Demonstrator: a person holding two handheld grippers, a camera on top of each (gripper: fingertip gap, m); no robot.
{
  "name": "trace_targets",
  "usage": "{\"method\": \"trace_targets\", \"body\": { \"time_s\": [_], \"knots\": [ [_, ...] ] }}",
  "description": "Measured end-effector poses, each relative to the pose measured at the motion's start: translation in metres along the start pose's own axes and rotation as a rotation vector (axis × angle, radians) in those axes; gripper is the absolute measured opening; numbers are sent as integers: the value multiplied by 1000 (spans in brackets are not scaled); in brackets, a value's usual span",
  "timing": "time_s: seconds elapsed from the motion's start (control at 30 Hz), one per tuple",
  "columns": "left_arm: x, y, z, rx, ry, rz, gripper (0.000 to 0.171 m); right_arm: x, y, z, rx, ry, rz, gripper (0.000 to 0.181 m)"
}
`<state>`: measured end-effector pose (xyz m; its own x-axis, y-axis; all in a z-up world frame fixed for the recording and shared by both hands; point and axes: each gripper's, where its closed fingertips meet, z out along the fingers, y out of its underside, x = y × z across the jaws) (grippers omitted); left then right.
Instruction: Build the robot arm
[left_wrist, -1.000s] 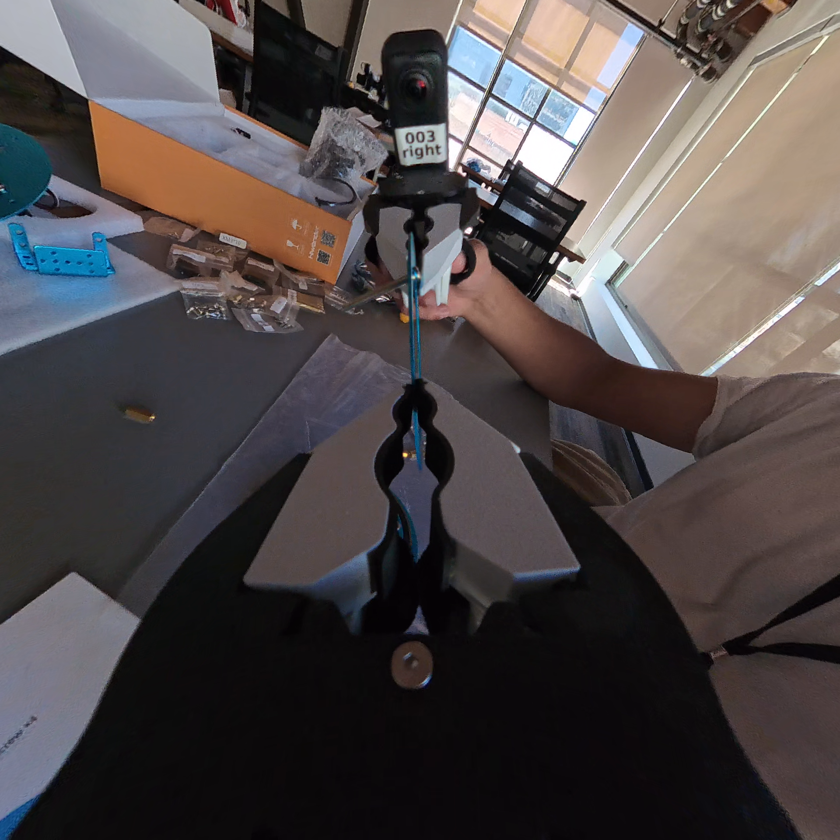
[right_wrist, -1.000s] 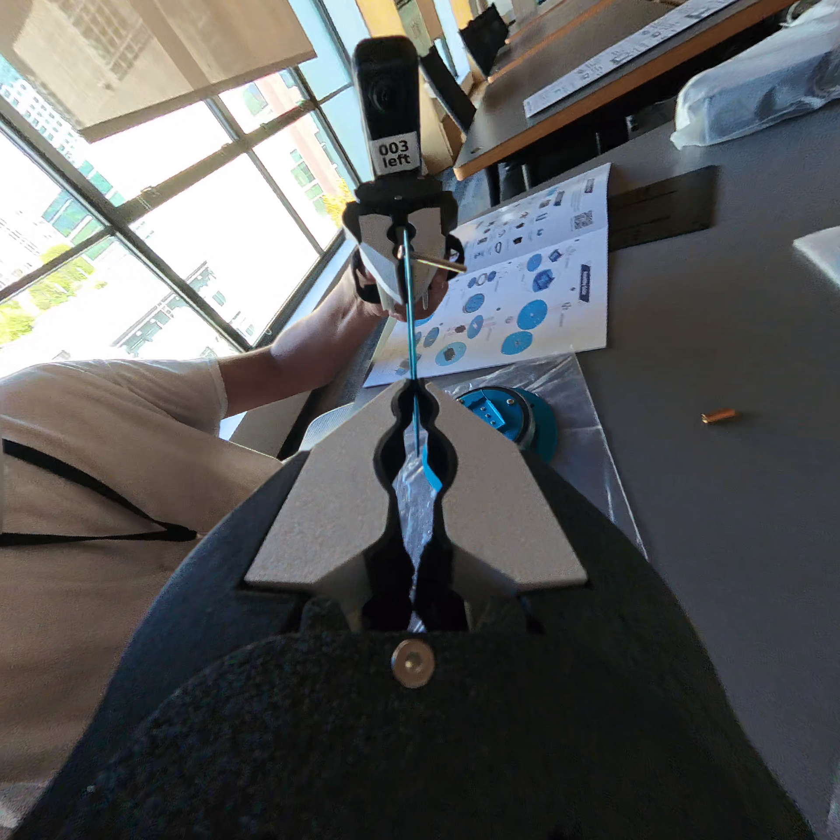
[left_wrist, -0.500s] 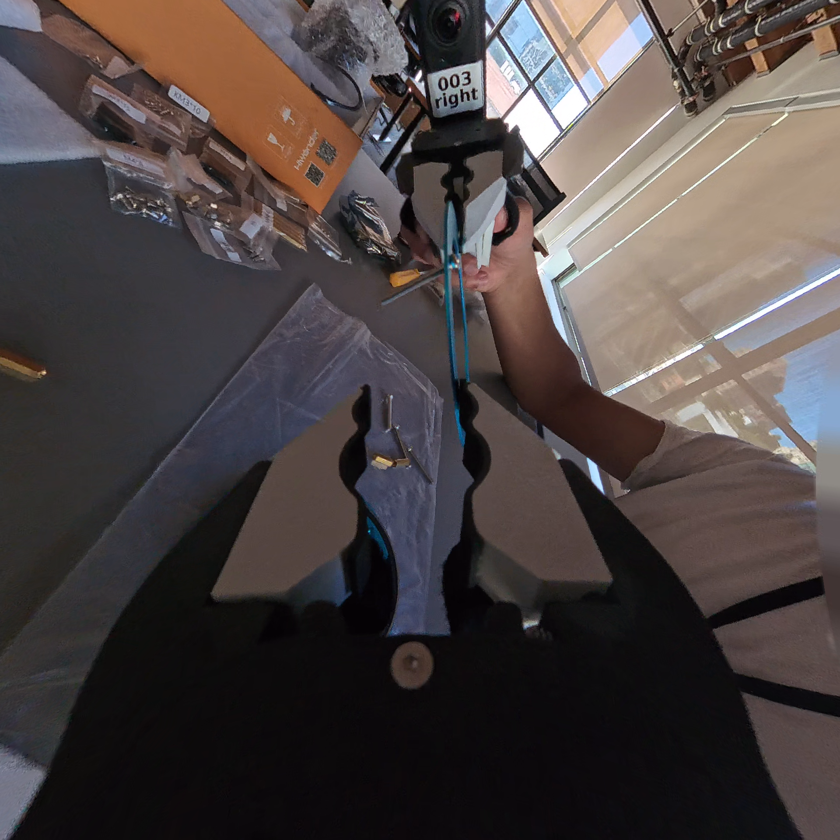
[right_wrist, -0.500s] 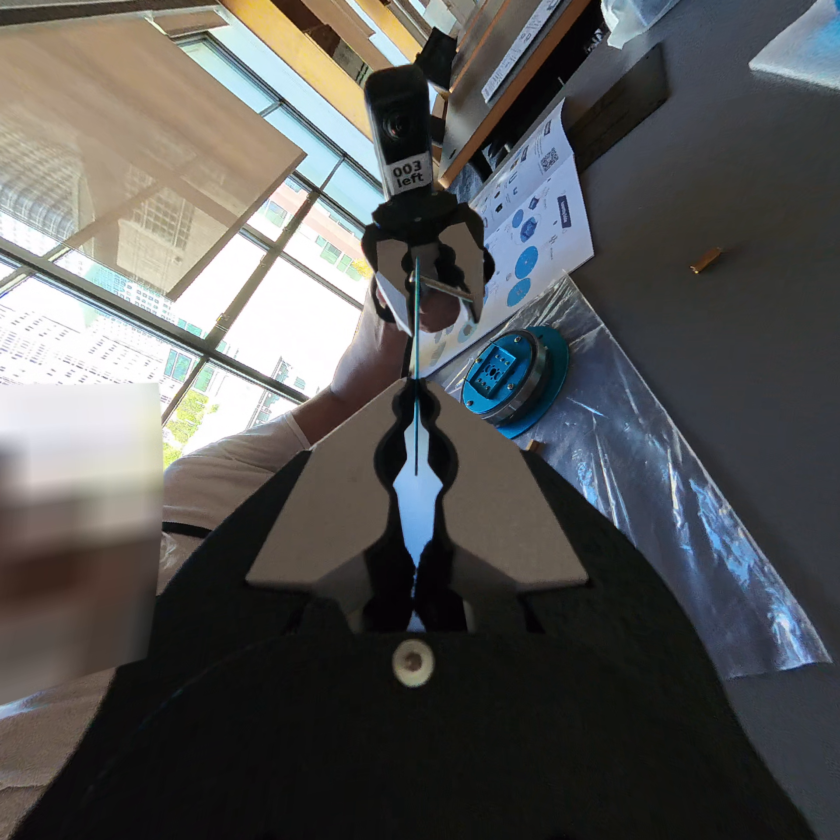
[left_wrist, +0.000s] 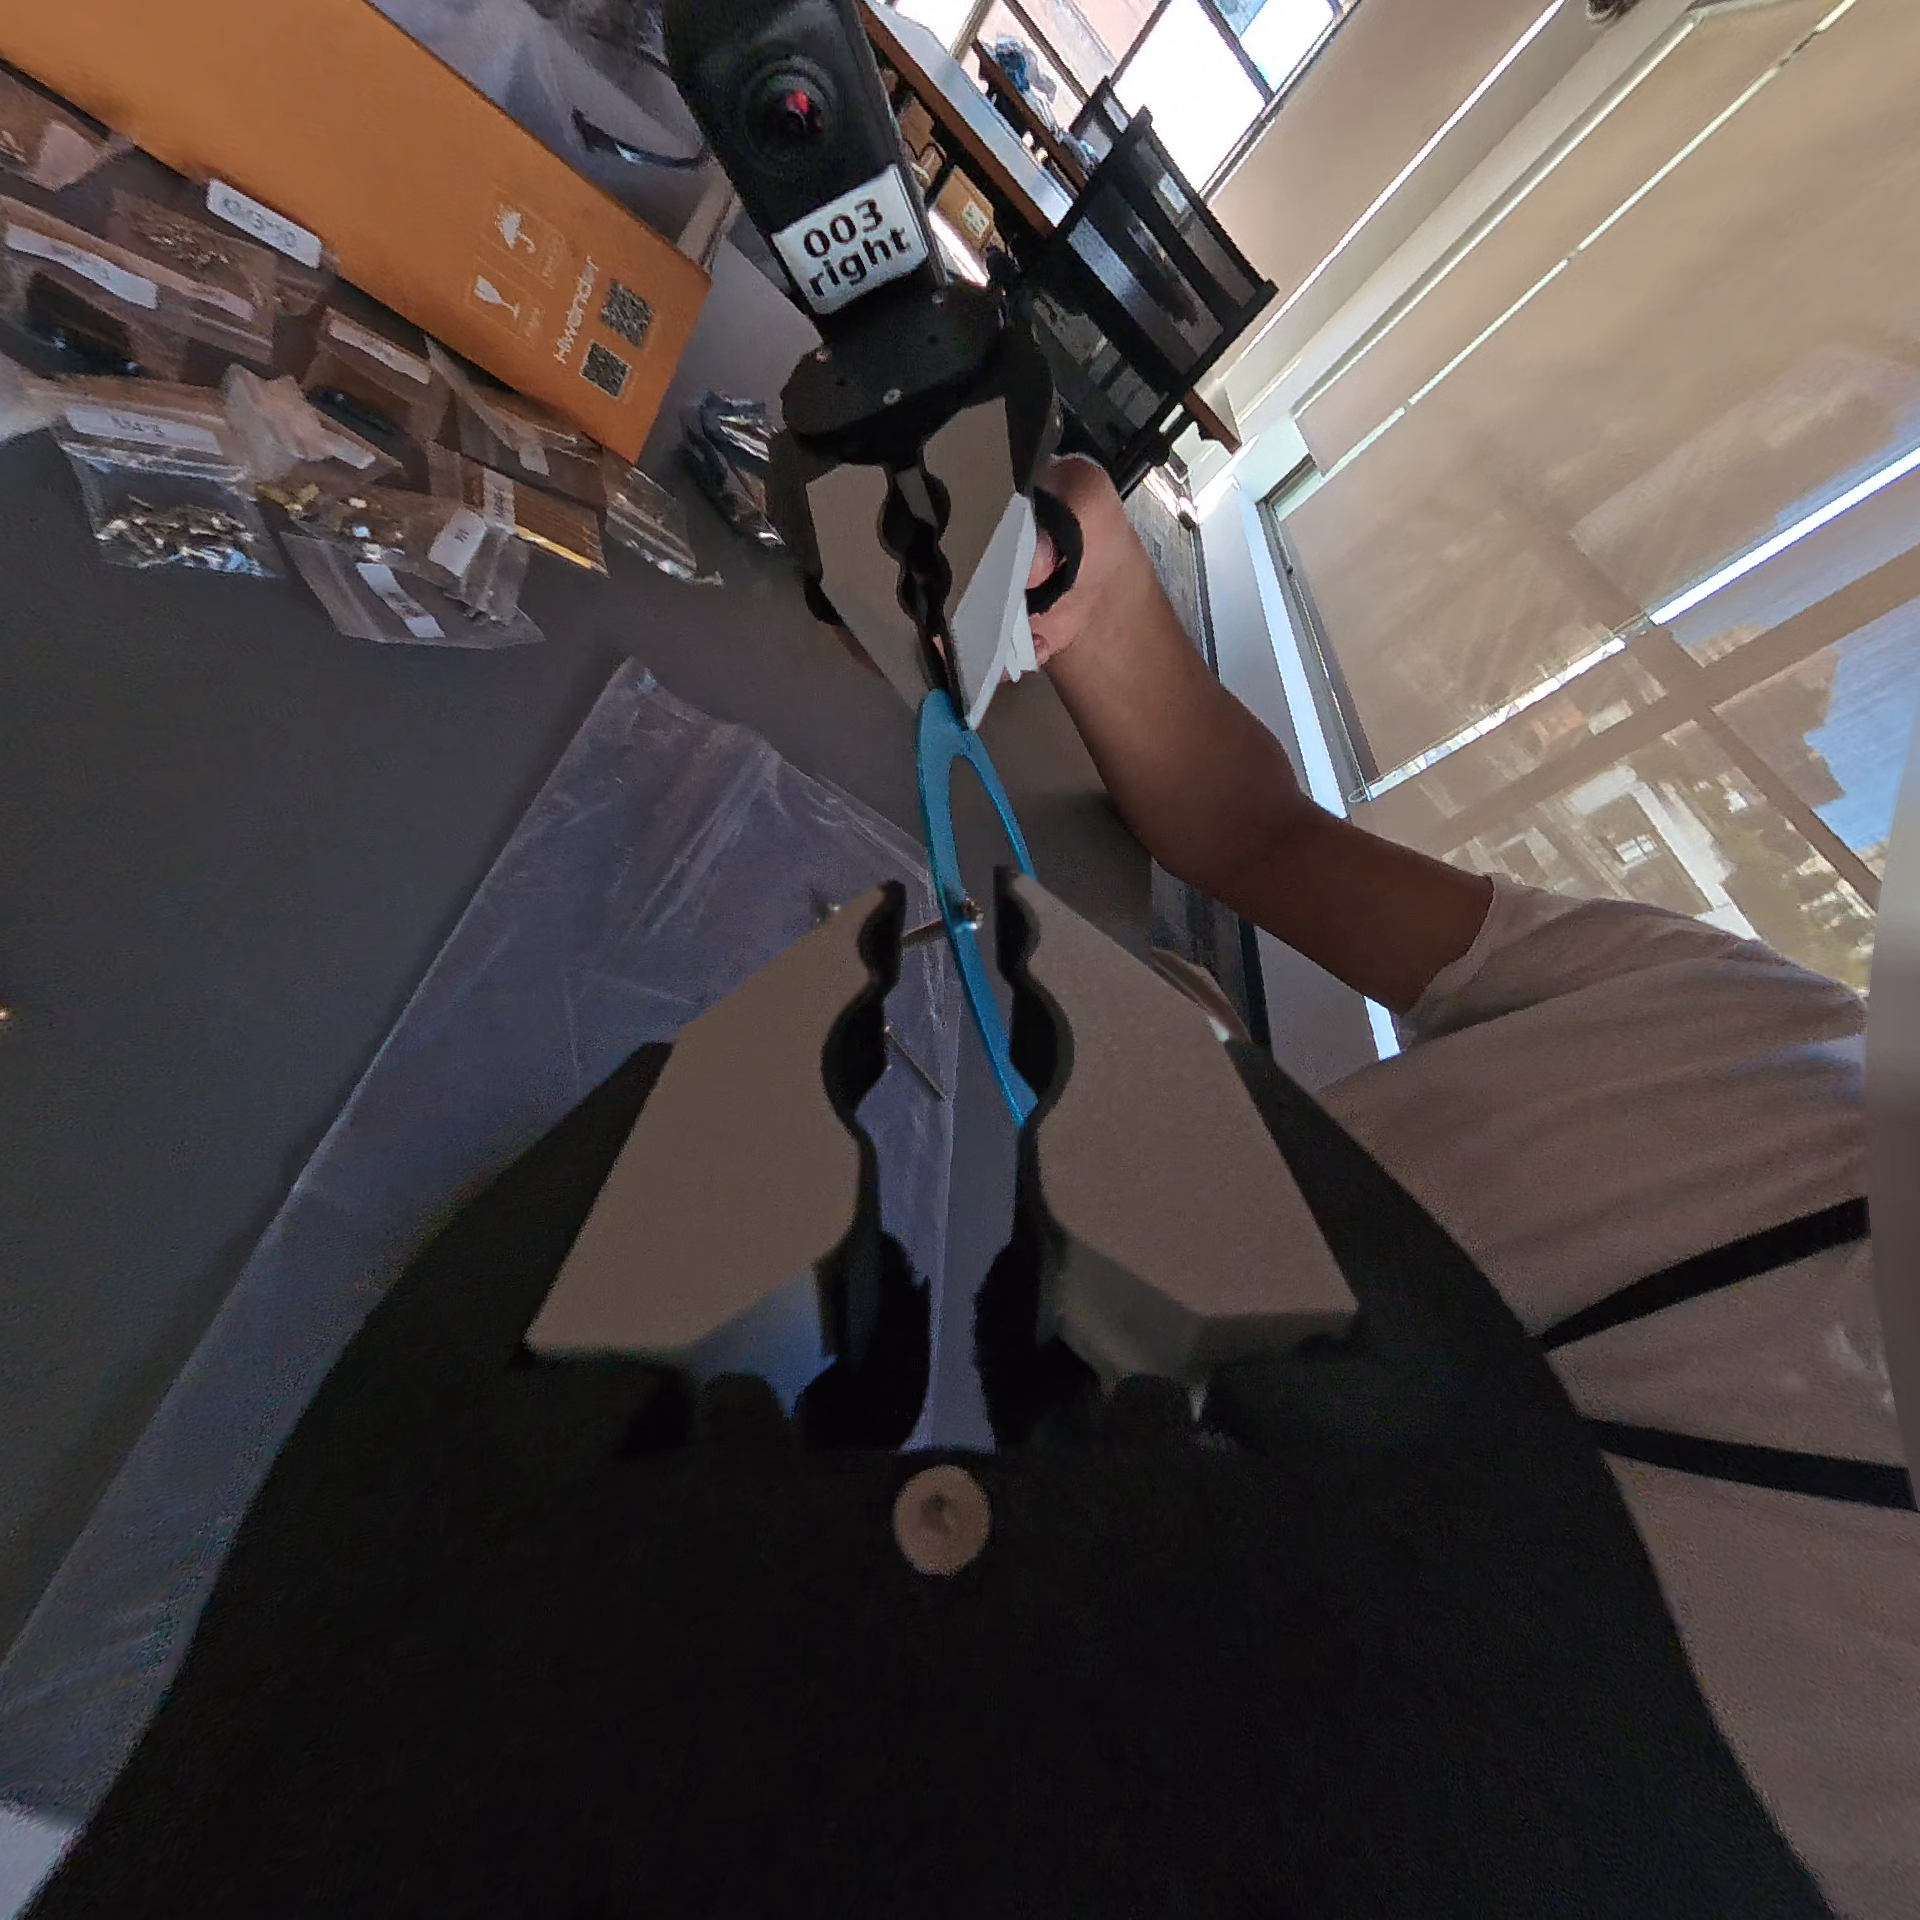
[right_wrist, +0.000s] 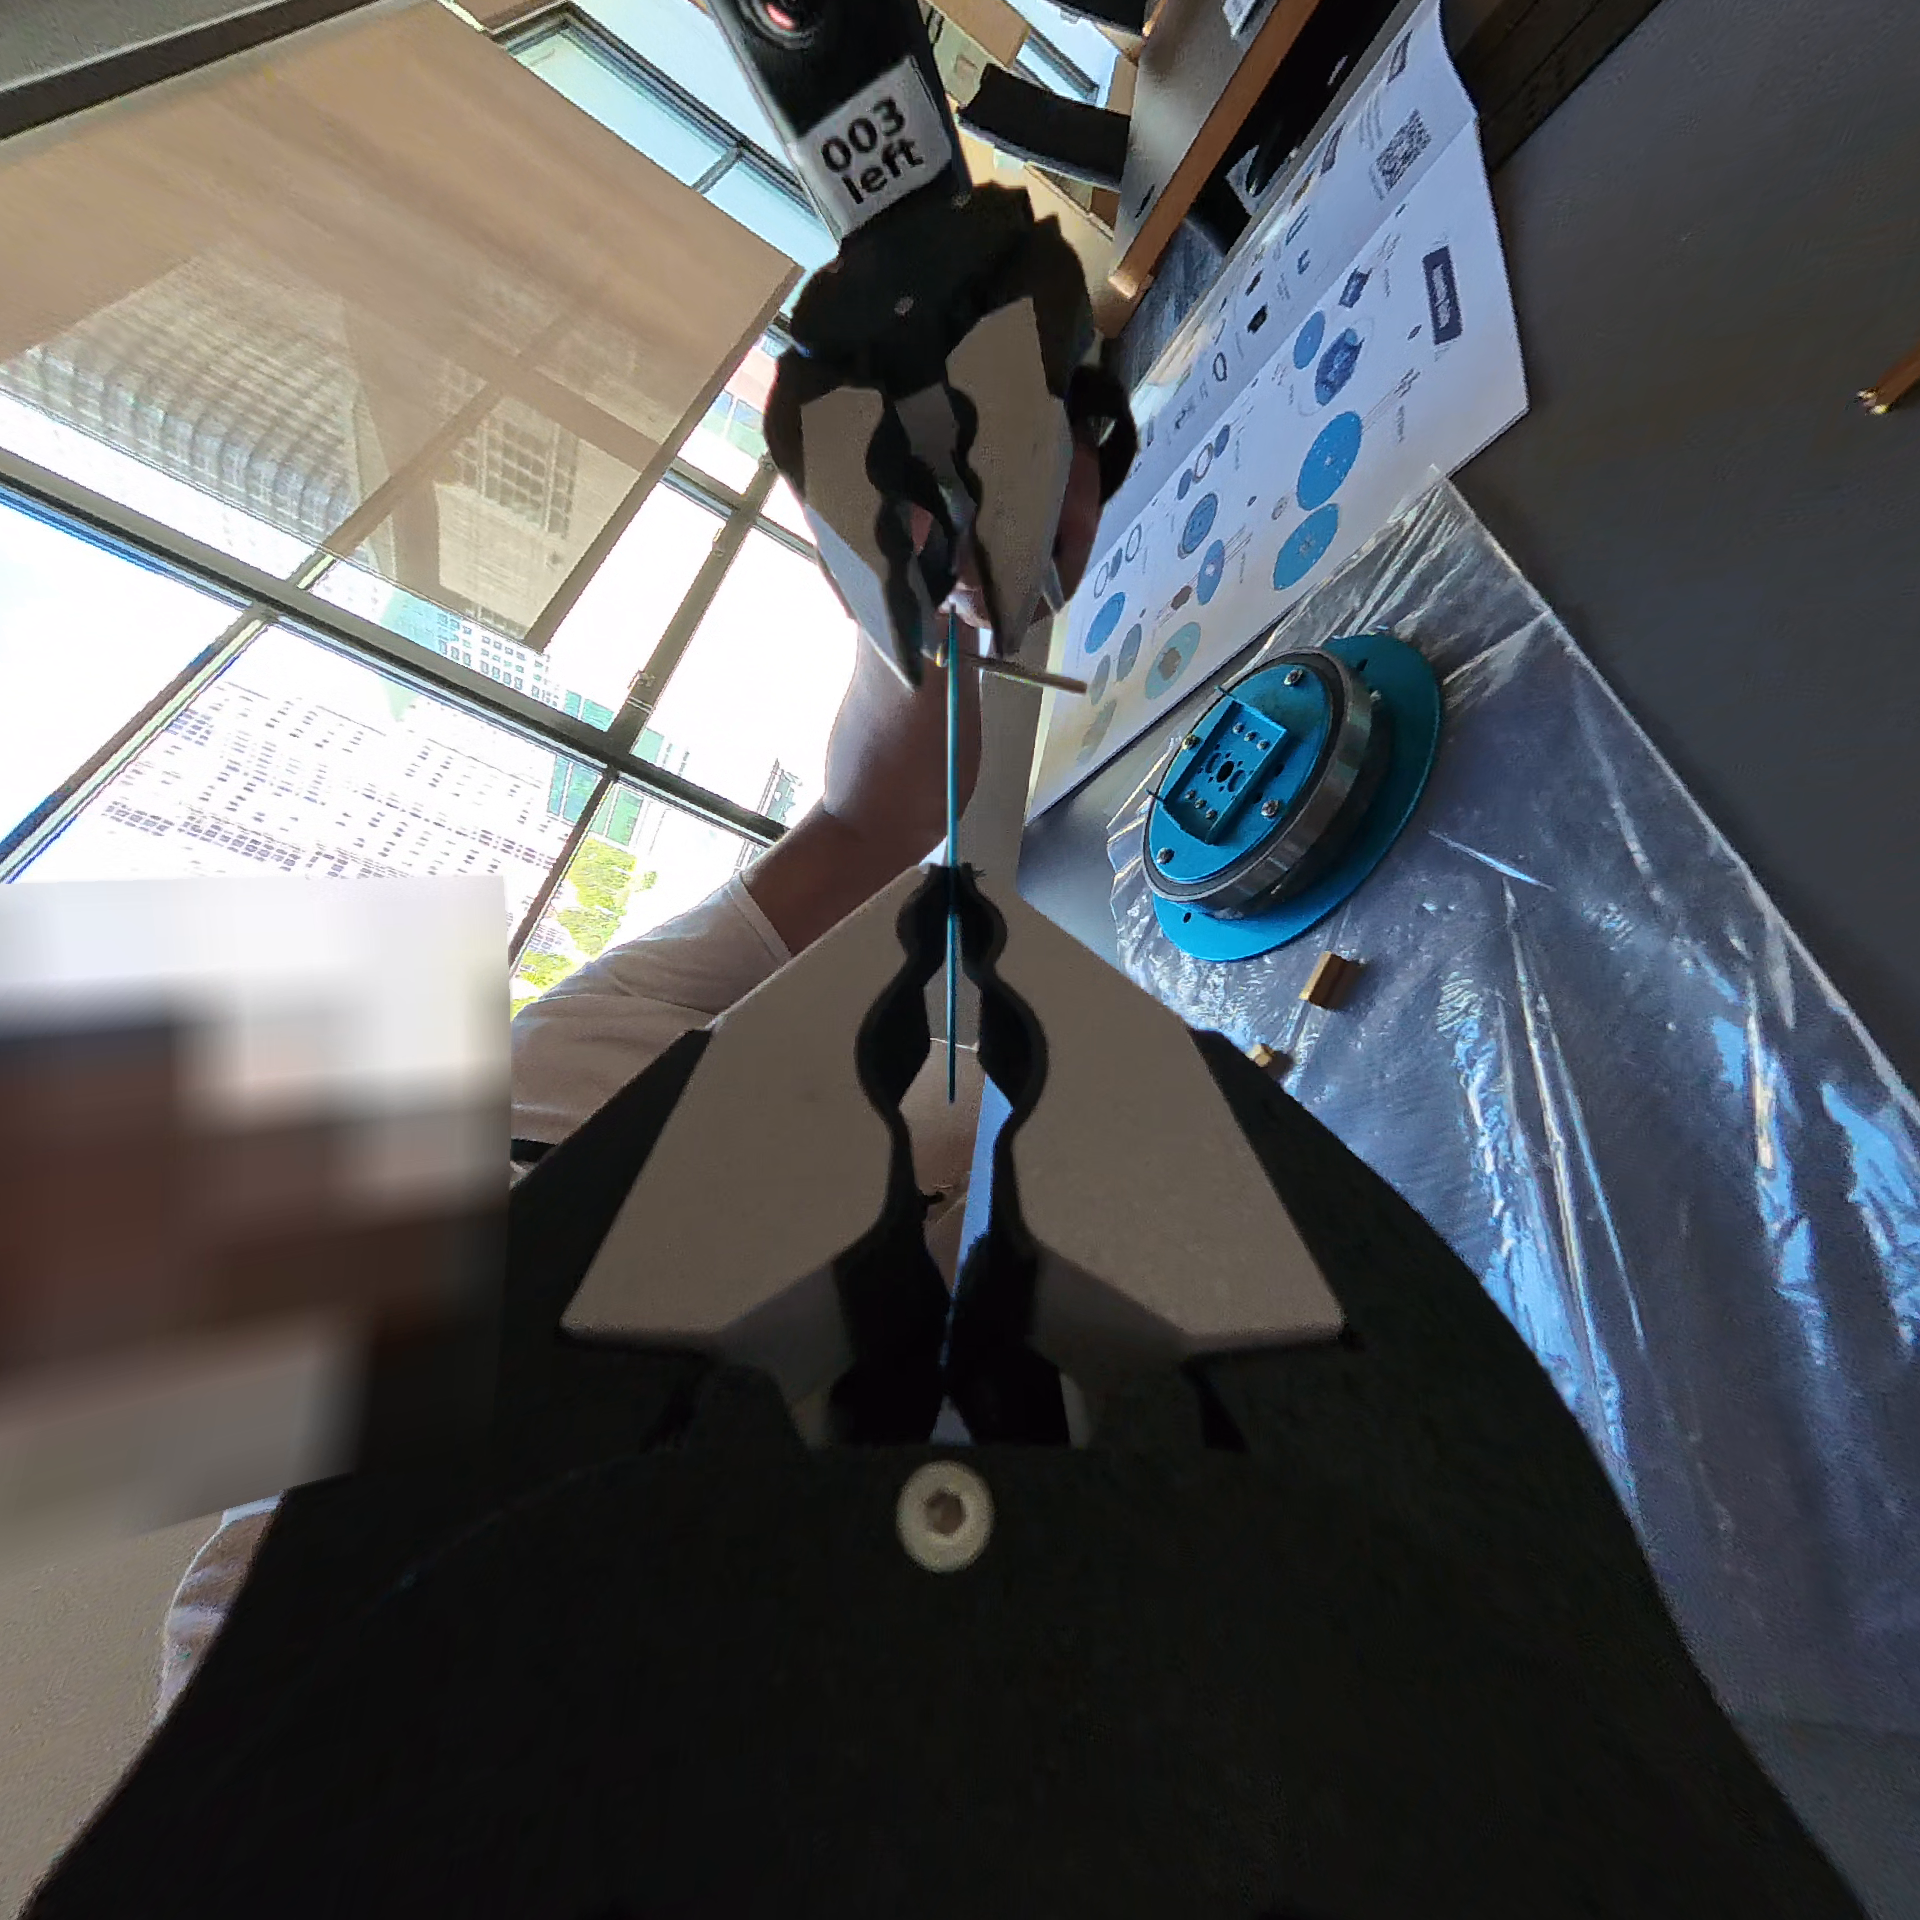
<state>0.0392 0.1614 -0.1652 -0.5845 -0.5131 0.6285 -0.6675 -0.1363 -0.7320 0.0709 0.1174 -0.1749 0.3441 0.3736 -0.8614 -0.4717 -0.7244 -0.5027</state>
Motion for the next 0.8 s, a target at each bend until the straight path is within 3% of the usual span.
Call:
{"method": "trace_targets", "body": {
  "time_s": [0.23,0.53,0.57,0.7,0.8],
  "knots": [
    [-2,17,2,-18,-13,18,8,4,1,4,-6,-18,17,0],
    [2,13,-22,117,-8,23,5,11,-20,20,38,-31,6,1],
    [1,12,-28,141,-5,2,5,12,-25,22,43,-26,-9,9],
    [-15,6,-66,273,-48,-75,5,26,-52,19,75,146,-204,20],
    [-29,2,-105,402,-101,-111,4,33,-49,18,16,287,-387,18]
  ]
}}
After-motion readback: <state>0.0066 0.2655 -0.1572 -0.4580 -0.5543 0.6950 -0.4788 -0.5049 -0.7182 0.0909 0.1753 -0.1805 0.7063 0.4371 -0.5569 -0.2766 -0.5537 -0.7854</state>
